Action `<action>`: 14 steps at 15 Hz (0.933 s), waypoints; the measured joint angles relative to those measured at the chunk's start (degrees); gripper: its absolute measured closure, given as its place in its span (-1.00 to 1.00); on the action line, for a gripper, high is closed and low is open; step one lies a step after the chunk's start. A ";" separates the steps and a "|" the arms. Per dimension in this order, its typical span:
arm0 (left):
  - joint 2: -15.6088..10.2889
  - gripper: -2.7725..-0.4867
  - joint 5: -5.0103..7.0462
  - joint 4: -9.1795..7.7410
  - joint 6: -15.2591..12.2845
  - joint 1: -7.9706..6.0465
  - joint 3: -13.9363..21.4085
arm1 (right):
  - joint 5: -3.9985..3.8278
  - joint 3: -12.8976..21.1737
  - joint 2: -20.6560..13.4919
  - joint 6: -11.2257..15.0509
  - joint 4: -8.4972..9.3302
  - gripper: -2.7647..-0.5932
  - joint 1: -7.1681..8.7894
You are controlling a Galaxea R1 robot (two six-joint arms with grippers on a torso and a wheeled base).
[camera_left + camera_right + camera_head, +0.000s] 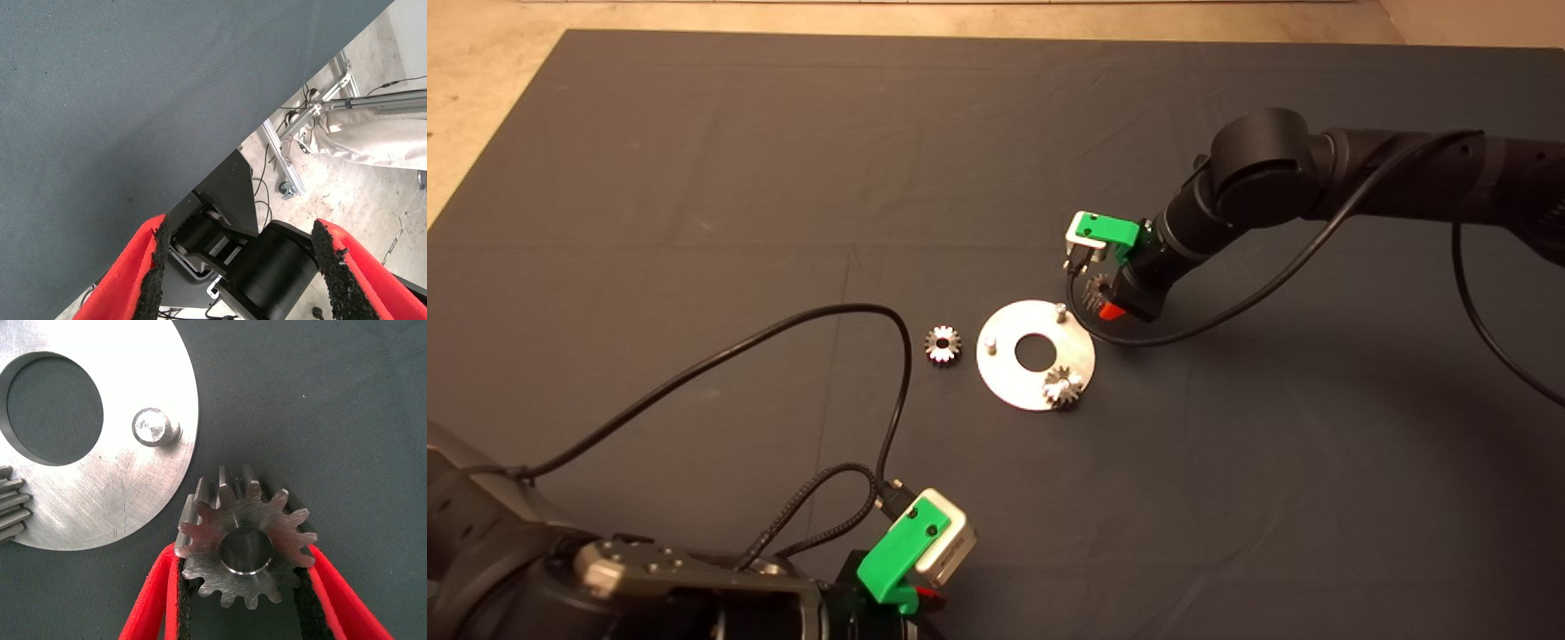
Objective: Install three planetary gears onto the carrier pins
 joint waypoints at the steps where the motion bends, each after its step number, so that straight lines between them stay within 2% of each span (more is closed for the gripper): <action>1: 0.02 0.15 0.00 0.00 0.00 0.00 0.01 | 0.03 0.00 0.18 -0.01 0.00 0.76 0.09; 4: 0.05 0.15 -0.01 0.00 -0.02 0.00 -0.01 | -0.18 -0.22 2.03 0.00 0.00 0.76 0.06; 7: 0.02 0.15 -0.08 -0.02 -0.04 0.00 0.01 | 0.49 -0.20 4.08 0.28 0.02 0.76 0.06; 9: 0.05 0.15 -0.76 0.00 -0.05 0.00 0.01 | 0.47 -0.20 4.53 0.48 0.02 0.76 0.05; 10: 0.05 0.15 -0.78 0.00 -0.05 0.00 0.01 | 0.27 -0.22 4.58 0.48 0.02 0.76 0.06; 14: 0.00 0.15 -0.83 -0.02 -0.05 0.00 0.01 | 0.32 -0.54 4.94 0.46 0.02 0.76 0.05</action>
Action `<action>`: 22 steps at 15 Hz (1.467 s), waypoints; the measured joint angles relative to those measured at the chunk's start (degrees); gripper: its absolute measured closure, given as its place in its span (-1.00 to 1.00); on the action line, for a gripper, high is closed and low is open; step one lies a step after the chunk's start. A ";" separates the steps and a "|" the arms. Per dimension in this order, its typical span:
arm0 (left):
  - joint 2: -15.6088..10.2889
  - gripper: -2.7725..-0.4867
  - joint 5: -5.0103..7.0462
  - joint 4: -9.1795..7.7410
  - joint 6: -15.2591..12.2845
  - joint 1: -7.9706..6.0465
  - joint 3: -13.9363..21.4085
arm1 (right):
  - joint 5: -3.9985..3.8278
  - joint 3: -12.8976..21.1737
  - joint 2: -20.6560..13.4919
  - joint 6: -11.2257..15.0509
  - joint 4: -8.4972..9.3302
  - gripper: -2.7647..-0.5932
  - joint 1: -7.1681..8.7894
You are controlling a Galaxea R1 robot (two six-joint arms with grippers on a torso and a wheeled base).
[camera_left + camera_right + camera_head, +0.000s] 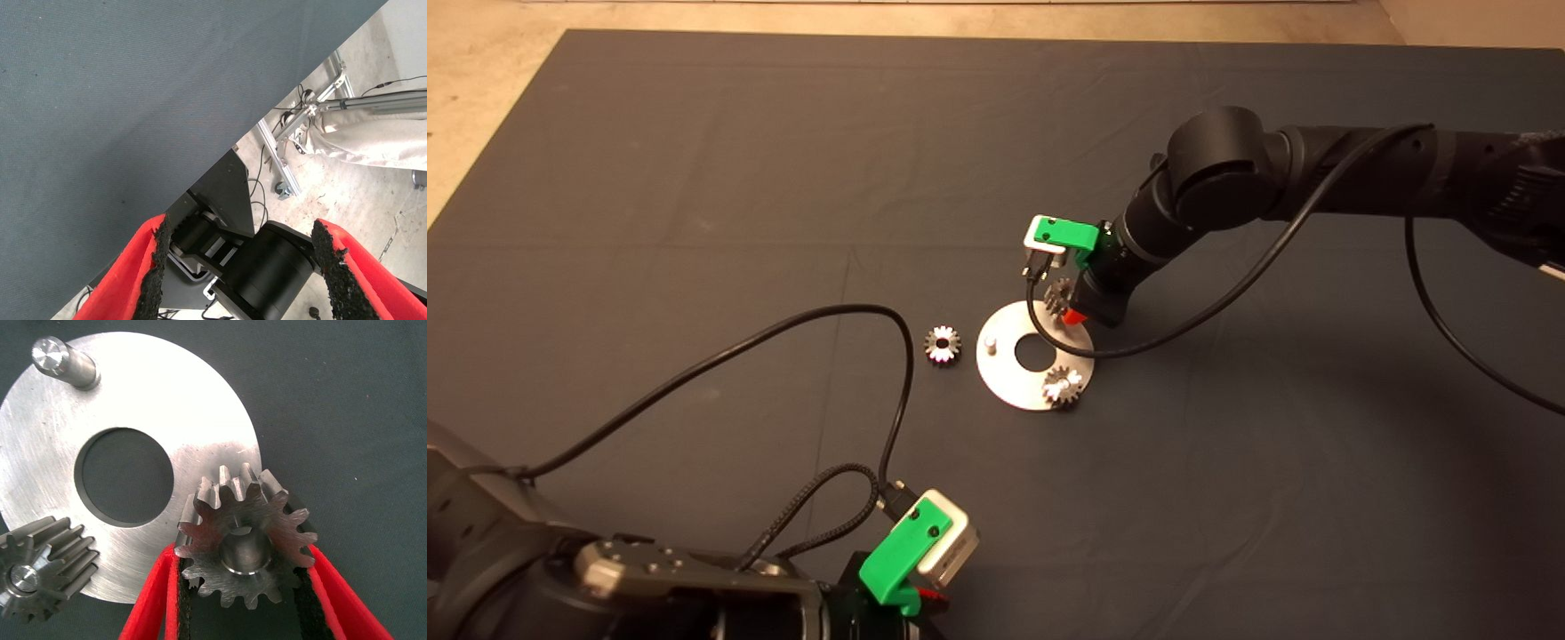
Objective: Install three planetary gears onto the carrier pins
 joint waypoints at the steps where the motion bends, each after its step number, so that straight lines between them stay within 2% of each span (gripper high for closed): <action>1: 0.02 0.15 -0.02 0.02 0.00 0.00 -0.01 | -0.13 -0.10 -0.02 0.00 0.00 0.76 0.00; 6: 0.00 0.15 0.00 0.02 0.00 0.00 0.00 | -0.57 -0.11 -0.02 -0.05 0.00 0.76 0.00; 8: 0.00 0.15 -0.02 0.02 0.00 0.00 -0.01 | -1.36 -0.16 0.00 -0.05 0.20 0.76 0.00; 10: 0.02 0.15 0.00 0.02 0.00 0.00 -0.02 | -2.72 -0.16 -0.02 -0.08 0.49 0.77 -0.02; 22: -0.02 0.15 -0.02 0.02 0.00 0.00 -0.02 | -2.84 -0.21 -0.01 -0.07 0.55 0.77 -0.22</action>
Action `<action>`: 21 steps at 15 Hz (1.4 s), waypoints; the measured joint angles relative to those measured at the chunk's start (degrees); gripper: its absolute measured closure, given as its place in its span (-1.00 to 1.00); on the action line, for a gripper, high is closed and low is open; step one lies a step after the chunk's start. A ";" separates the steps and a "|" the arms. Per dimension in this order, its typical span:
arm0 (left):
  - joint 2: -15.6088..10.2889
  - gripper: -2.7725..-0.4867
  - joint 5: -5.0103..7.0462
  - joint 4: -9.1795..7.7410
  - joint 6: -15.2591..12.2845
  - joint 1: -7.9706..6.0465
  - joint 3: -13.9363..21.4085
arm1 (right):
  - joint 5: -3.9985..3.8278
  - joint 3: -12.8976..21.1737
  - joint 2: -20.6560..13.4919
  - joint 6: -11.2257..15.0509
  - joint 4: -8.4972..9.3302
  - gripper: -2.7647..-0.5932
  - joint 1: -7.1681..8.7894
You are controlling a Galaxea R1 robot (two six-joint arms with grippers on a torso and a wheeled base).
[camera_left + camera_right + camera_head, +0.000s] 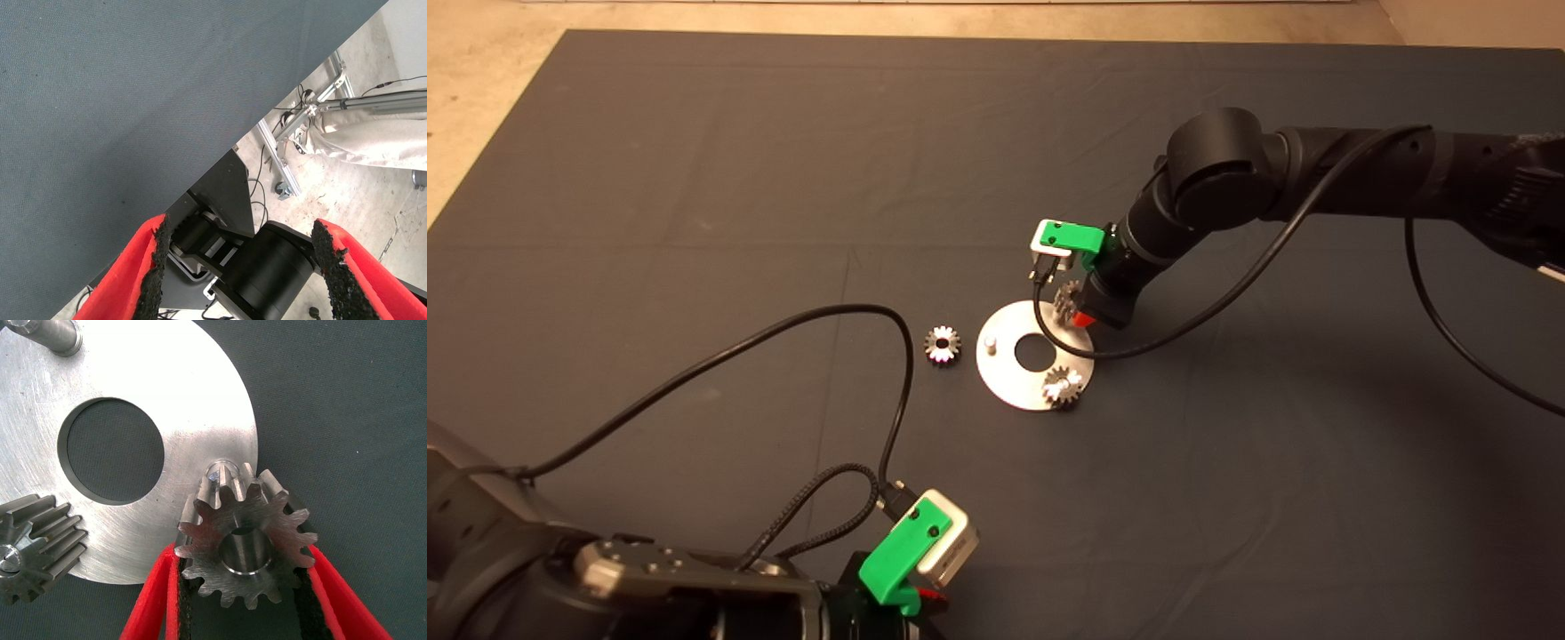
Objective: Install three planetary gears onto the carrier pins
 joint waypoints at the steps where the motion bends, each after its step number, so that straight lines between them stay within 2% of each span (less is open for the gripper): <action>1: 0.00 0.15 0.00 0.00 0.00 0.00 0.00 | 0.00 0.00 0.00 0.02 0.13 0.77 0.00; 4: 0.00 0.15 0.00 0.00 0.00 0.00 0.00 | 0.41 0.00 0.03 0.01 0.44 0.77 -0.07; 21: 0.00 0.15 0.00 0.00 -0.02 0.00 0.00 | 0.83 -0.52 0.51 -0.08 1.02 0.77 -0.11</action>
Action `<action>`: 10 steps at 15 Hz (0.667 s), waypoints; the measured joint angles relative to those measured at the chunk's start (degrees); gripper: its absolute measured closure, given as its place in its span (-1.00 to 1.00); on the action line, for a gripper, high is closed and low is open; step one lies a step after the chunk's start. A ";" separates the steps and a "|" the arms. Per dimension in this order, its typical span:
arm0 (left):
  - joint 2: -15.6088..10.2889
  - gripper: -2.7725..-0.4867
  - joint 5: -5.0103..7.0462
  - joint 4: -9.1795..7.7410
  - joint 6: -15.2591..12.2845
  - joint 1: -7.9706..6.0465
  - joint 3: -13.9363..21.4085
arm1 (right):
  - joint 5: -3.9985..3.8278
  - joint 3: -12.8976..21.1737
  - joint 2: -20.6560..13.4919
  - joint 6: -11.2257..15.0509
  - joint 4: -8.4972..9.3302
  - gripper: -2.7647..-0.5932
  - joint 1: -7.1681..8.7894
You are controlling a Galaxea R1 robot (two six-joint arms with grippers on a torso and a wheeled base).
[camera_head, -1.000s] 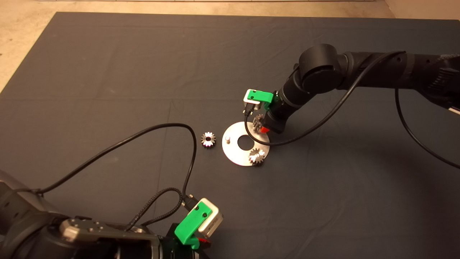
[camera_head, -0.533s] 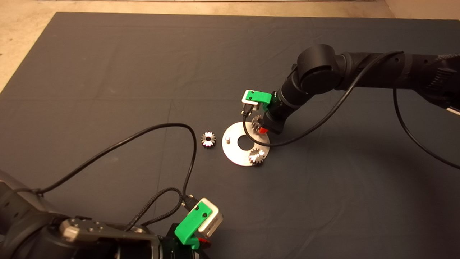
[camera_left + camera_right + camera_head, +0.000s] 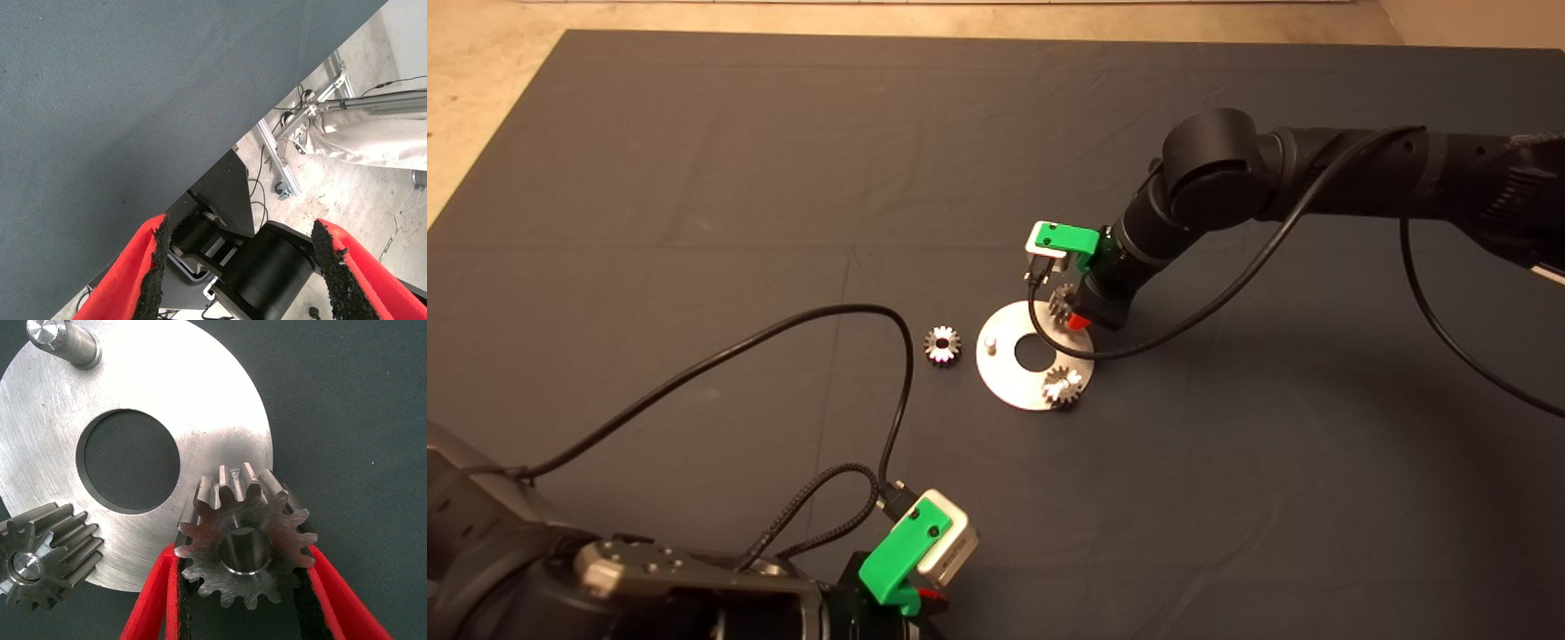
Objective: Install three planetary gears onto the carrier pins
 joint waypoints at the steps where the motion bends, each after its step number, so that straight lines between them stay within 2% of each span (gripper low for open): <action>1: 0.00 0.15 -0.01 0.00 0.00 0.00 0.00 | -0.05 -0.01 0.05 0.00 0.00 0.77 0.00; 3: 0.00 0.15 0.00 0.00 0.00 0.00 0.00 | -0.46 -0.06 0.30 0.02 0.00 0.77 0.02; 10: -0.15 0.15 0.00 0.00 0.00 0.00 0.00 | -0.44 -0.12 0.63 0.06 0.13 0.77 0.00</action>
